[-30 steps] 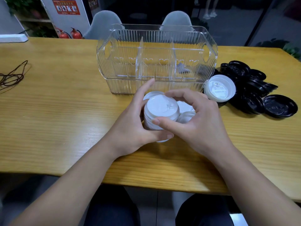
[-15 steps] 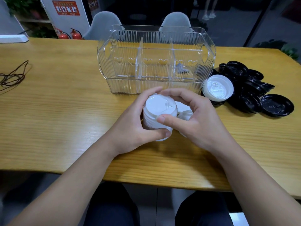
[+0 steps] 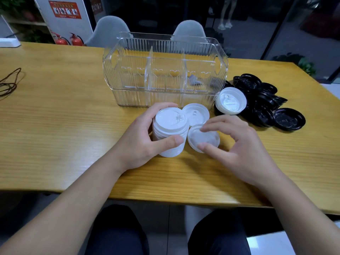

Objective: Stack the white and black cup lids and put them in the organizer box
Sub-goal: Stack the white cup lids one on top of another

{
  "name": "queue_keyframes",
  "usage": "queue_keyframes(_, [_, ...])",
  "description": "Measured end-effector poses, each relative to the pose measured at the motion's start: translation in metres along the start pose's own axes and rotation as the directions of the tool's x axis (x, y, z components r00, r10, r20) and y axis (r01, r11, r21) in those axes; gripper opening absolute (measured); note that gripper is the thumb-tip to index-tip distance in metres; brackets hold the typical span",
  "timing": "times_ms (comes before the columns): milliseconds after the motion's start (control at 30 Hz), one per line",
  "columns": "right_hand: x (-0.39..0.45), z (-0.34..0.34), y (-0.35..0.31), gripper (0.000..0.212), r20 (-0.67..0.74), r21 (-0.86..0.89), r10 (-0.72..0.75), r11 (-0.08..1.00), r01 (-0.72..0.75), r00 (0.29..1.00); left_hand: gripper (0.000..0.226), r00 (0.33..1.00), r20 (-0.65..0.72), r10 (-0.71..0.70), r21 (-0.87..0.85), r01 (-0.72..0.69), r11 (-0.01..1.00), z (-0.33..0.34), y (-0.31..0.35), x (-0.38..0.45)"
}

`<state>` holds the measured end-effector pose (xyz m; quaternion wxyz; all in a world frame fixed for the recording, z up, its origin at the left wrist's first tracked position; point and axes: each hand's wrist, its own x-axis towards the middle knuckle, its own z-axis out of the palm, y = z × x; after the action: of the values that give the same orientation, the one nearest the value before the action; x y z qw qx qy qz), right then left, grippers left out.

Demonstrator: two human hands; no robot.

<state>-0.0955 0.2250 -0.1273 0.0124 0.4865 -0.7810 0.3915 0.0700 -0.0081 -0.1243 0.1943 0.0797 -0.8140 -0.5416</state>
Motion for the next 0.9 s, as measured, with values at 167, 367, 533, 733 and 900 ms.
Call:
queue_keyframes(167, [-0.014, 0.007, 0.013, 0.034, 0.001, -0.157, -0.098, 0.983, 0.097, 0.995, 0.076, 1.0, -0.002, 0.004, 0.0, -0.004, 1.0, 0.001, -0.001, 0.0])
queue_keyframes(367, [-0.013, 0.01, 0.016, 0.005, -0.013, -0.221, -0.182, 0.959, 0.175, 0.983, 0.075, 1.0, 0.004, 0.007, -0.003, -0.007, 1.0, 0.001, -0.002, 0.0])
queue_keyframes(533, [-0.01, 0.013, 0.016, 0.008, -0.011, -0.243, -0.178, 0.955, 0.17, 0.984, 0.075, 1.0, 0.009, 0.014, -0.011, -0.014, 1.0, 0.001, -0.003, 0.001])
queue_keyframes(733, [-0.008, 0.013, 0.016, 0.023, -0.069, -0.207, -0.127, 0.972, 0.11, 0.99, 0.076, 1.0, 0.012, 0.016, -0.01, -0.016, 1.0, 0.001, -0.004, 0.001])
queue_keyframes(900, [-0.007, 0.001, 0.008, 0.015, -0.112, -0.03, -0.045, 0.999, 0.042, 0.993, 0.077, 1.0, 0.012, 0.013, -0.014, -0.013, 1.0, 0.0, -0.005, 0.001])
